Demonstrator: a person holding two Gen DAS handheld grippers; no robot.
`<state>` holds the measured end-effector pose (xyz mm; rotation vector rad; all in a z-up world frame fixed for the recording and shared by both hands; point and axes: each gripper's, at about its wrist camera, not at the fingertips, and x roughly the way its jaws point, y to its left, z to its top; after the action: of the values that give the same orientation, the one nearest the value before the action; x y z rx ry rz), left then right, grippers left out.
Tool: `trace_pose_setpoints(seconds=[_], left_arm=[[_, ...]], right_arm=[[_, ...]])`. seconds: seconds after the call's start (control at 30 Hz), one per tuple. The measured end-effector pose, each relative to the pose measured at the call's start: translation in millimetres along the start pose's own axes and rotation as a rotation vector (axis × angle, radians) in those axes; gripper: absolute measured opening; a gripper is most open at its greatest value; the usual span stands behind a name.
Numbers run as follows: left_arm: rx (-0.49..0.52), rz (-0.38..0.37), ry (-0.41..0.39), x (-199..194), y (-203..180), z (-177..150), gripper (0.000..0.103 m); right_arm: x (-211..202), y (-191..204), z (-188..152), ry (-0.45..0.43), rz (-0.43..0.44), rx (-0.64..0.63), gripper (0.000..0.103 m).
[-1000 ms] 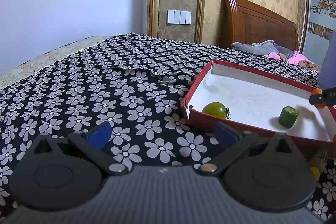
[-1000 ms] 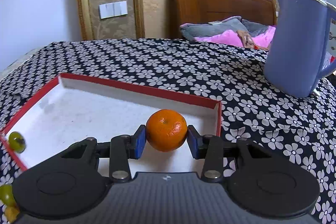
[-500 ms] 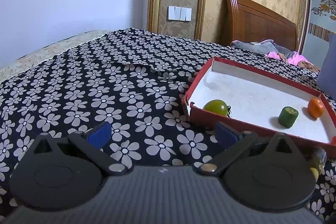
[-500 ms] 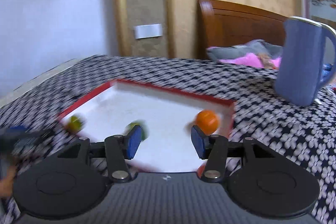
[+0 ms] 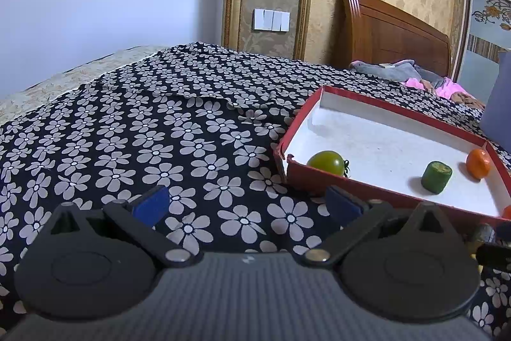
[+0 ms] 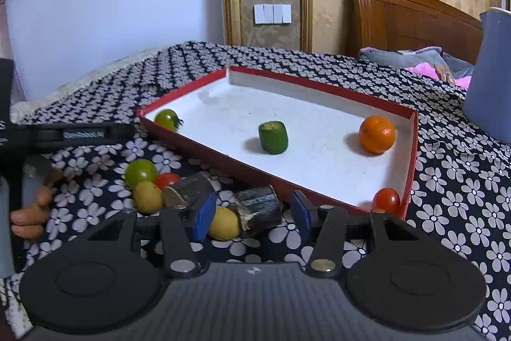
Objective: Organize fruits
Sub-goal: 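Grasp the dark metal can with the right gripper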
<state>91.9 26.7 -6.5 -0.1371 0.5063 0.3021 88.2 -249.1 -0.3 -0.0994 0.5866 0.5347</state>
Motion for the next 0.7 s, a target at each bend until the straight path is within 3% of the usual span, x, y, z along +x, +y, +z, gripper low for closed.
trace_pose_setpoints(seconds=[0.13, 0.23, 0.47, 0.7], left_arm=[[0.0, 0.001, 0.002, 0, -1, 0, 0.103], [0.0, 0.0, 0.002, 0, -1, 0, 0.103], [0.002, -0.005, -0.001, 0, -2, 0, 0.103], [0.106, -0.108, -0.006, -19, -12, 1, 0.103]], right_arm=[[6, -5, 3, 0.004, 0.016, 0.018, 0.046], [5, -3, 4, 0.009, 0.015, 0.005, 0.032], [-7, -4, 0, -0.012, -0.004, 0.03, 0.032], [-45, -3, -6, -0.098, 0.003, 0.05, 0.032]])
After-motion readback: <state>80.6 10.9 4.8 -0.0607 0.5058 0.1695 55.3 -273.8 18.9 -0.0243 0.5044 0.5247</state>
